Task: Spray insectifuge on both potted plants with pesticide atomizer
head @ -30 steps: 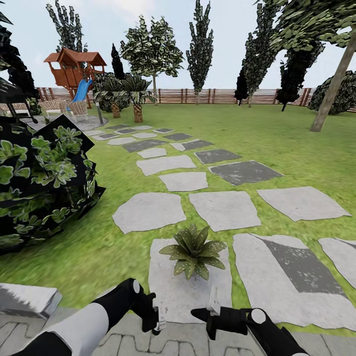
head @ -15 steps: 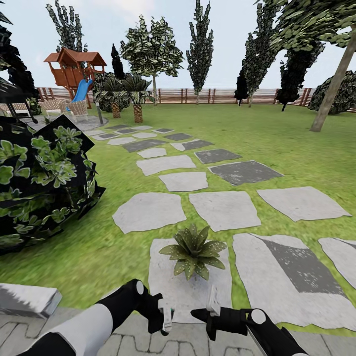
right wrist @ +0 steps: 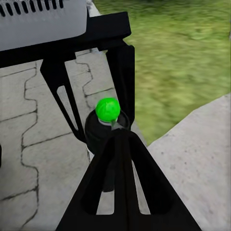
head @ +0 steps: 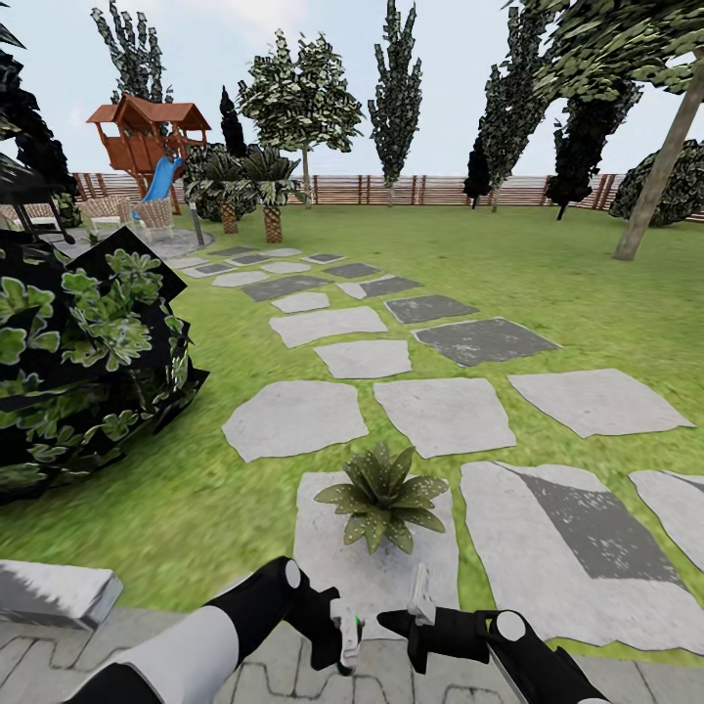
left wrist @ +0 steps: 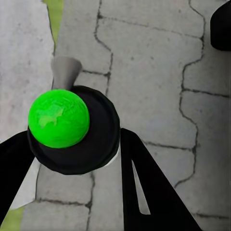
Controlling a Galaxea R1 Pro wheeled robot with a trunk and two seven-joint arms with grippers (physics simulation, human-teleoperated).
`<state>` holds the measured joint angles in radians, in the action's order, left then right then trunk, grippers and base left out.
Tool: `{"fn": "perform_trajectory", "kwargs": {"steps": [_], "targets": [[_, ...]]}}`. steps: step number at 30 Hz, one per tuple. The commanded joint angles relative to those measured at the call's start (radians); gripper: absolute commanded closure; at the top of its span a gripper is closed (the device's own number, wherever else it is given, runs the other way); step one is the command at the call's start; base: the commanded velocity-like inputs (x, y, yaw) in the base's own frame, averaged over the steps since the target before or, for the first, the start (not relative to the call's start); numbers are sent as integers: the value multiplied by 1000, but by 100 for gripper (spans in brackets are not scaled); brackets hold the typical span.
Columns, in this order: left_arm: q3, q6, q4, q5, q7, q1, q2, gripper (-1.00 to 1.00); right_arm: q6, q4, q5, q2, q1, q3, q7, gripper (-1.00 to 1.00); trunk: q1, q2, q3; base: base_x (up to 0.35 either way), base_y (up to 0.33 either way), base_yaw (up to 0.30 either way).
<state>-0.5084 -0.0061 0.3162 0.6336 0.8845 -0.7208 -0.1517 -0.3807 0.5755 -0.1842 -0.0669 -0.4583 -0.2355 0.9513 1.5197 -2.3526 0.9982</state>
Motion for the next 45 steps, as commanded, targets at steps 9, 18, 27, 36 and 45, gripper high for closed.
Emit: {"fn": "perform_trajectory", "kwargs": {"steps": [9, 18, 27, 36, 45], "targets": [[2, -3, 3, 8, 5, 11, -9, 100, -4, 1, -6, -1, 0, -2, -2, 100, 0, 0, 1, 0, 0, 0], [2, -3, 12, -14, 5, 11, -14, 100, -4, 1, -6, -1, 0, -2, -2, 100, 0, 0, 1, 0, 0, 0], [2, -7, 14, -26, 8, 12, -18, 100, -4, 1, -6, -1, 0, -2, -2, 100, 0, 0, 1, 0, 0, 0], [2, -57, 12, -26, 8, 12, -21, 100, -4, 1, -6, -1, 0, -2, -2, 100, 0, 0, 1, 0, 0, 0], [4, -58, 13, -28, 8, 12, -22, 100, -4, 1, -6, -1, 0, -2, -2, 100, 0, 0, 1, 0, 0, 0]]}}
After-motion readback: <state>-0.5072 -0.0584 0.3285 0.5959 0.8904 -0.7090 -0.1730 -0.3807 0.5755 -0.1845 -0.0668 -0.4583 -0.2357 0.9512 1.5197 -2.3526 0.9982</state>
